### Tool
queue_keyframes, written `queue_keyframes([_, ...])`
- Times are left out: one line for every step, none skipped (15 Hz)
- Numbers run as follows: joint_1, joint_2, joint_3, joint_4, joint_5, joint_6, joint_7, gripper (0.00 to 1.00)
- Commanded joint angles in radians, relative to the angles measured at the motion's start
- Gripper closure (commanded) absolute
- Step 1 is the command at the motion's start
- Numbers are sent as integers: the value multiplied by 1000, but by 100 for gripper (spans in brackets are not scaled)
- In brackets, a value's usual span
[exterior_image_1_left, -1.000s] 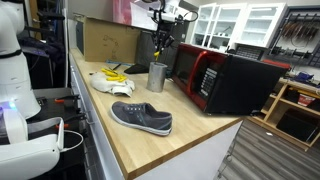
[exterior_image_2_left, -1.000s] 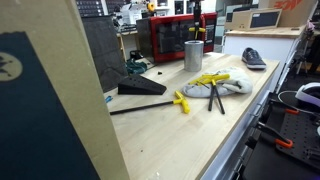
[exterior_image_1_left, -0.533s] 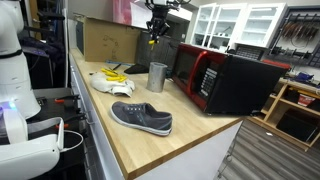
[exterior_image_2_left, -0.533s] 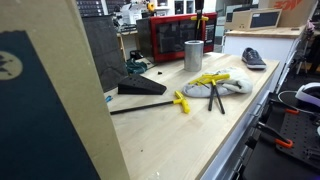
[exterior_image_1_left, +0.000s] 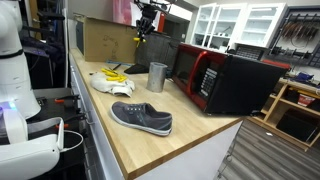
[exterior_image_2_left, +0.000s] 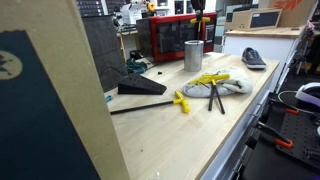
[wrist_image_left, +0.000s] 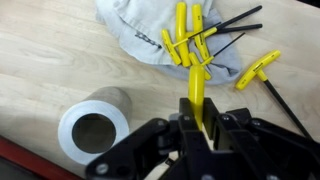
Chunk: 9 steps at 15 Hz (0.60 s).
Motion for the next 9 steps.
queue_keyframes([18,-41,11,-45,42,14,152,96])
queue_keyframes([25,-47,15,-57,48,36,201,96])
queue_keyframes([32,-51,19,-67,57,46,233,96])
queue_keyframes([39,-55,23,-79,64,67,284,96])
queue_keyframes([44,-57,28,-84,71,71,323,96])
queue_keyframes([49,-60,33,-94,78,96,372,96])
queue_keyframes([55,-60,38,-99,89,118,417,96])
queue_keyframes([61,-57,45,-101,95,138,458,96])
queue_keyframes([69,-52,52,-101,100,163,504,96])
